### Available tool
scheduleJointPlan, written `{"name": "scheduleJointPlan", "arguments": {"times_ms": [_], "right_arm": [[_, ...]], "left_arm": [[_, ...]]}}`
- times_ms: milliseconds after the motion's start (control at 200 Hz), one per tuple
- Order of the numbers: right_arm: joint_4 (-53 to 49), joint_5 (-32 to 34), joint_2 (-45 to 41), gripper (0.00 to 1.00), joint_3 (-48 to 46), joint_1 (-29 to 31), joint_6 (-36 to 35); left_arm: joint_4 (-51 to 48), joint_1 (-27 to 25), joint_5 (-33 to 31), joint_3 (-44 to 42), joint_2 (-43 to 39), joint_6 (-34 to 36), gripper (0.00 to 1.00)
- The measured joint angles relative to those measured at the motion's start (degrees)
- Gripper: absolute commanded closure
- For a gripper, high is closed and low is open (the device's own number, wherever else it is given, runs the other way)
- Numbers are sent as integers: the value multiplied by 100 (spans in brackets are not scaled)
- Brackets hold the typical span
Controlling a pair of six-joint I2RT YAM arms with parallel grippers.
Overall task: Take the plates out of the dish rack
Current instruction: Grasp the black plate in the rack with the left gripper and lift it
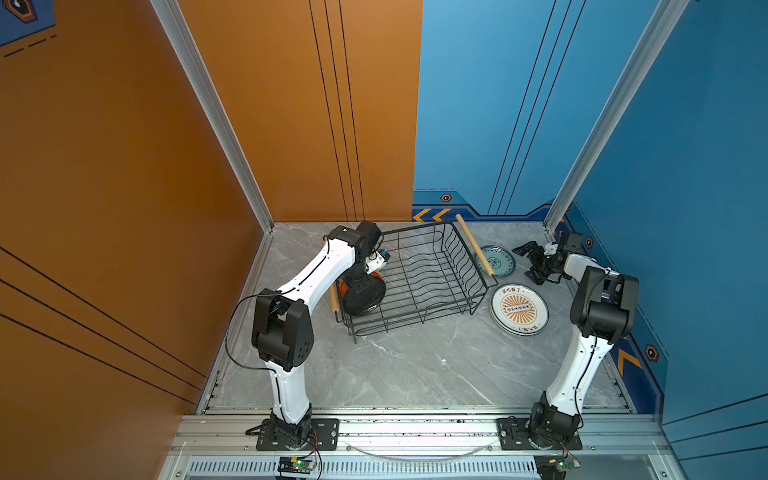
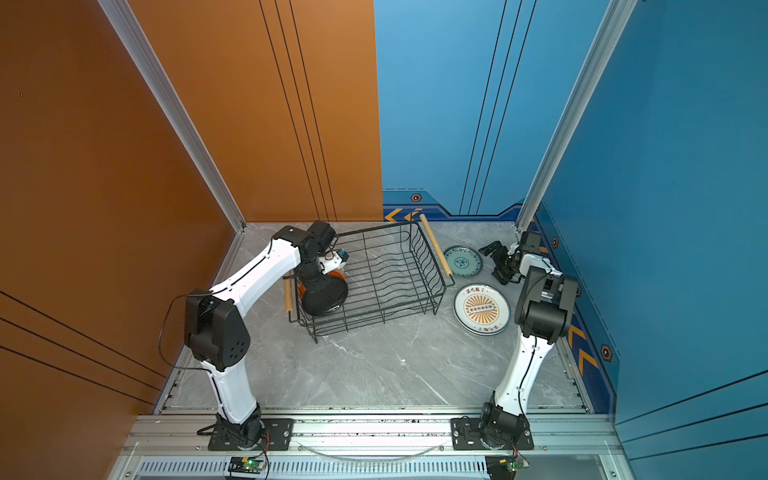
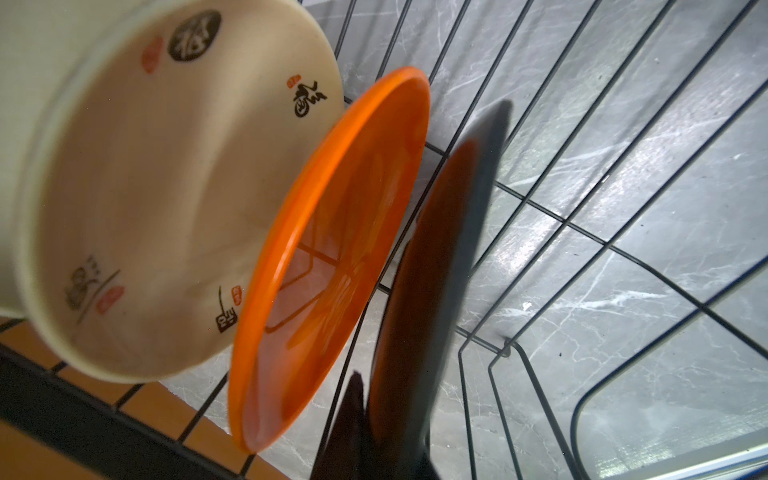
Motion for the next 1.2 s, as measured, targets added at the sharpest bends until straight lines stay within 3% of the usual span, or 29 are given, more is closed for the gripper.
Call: {"name": "scheduleJointPlan", "arguments": {"times_ms": [451,671,931,1202], "right_arm": [[44,0,0,0,-22,0,0],[83,2,-17,0,-61,0,-4],[66,48,-372,0,-323,-4,-68],[227,24,-1825,0,-876,31,-68]], "left_arm": [[-184,-348,4,37,-431,-157,100],[-275,-461,-42,555,-568,-424,100],[-203,-461,-57,1362,-610,-1576,100],[376,-579,162,1368,-852,-3045,100]]}}
